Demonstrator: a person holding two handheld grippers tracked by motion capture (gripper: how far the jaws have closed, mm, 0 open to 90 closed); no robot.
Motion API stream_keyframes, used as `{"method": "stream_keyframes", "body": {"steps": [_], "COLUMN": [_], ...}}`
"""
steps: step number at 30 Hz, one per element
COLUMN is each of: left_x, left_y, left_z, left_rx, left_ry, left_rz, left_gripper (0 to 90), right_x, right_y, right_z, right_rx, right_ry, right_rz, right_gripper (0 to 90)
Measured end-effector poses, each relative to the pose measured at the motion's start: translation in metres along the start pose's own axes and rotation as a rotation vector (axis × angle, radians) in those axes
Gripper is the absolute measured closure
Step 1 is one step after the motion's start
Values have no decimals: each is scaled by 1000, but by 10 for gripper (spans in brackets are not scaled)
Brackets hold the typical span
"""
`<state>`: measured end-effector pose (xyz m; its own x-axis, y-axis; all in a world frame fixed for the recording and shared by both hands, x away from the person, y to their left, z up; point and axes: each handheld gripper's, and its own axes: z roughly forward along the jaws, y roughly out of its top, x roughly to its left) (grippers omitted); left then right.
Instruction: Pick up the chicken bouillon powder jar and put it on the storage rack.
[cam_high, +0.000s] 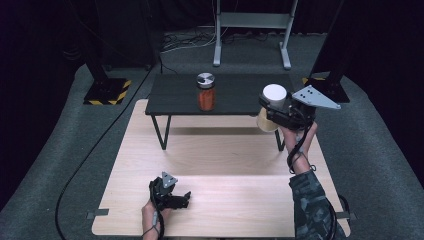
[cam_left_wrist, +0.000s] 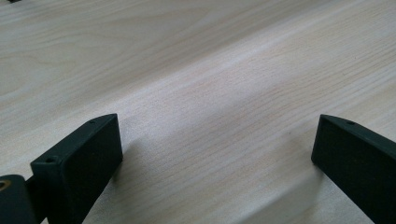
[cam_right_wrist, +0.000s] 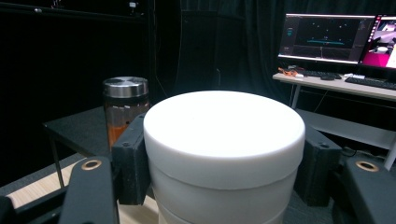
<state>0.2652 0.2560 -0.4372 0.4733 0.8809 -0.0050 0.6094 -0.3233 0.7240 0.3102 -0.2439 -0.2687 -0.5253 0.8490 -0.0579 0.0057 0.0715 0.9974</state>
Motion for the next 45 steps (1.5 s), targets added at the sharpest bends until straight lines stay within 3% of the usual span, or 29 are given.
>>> {"method": "stream_keyframes", "body": {"steps": [20, 45], "left_x": [1, 1], "left_y": [0, 0], "left_z": [0, 0], "left_rx": [1, 0], "left_ry": [-4, -10], "left_rz": [6, 10], "left_gripper": [17, 17], "right_x": [-2, -8], "right_y": [17, 21], "right_z": [18, 51], "right_rx": [2, 30], "right_ry": [-6, -24], "right_rz": [-4, 23], "right_gripper": [329, 329]}}
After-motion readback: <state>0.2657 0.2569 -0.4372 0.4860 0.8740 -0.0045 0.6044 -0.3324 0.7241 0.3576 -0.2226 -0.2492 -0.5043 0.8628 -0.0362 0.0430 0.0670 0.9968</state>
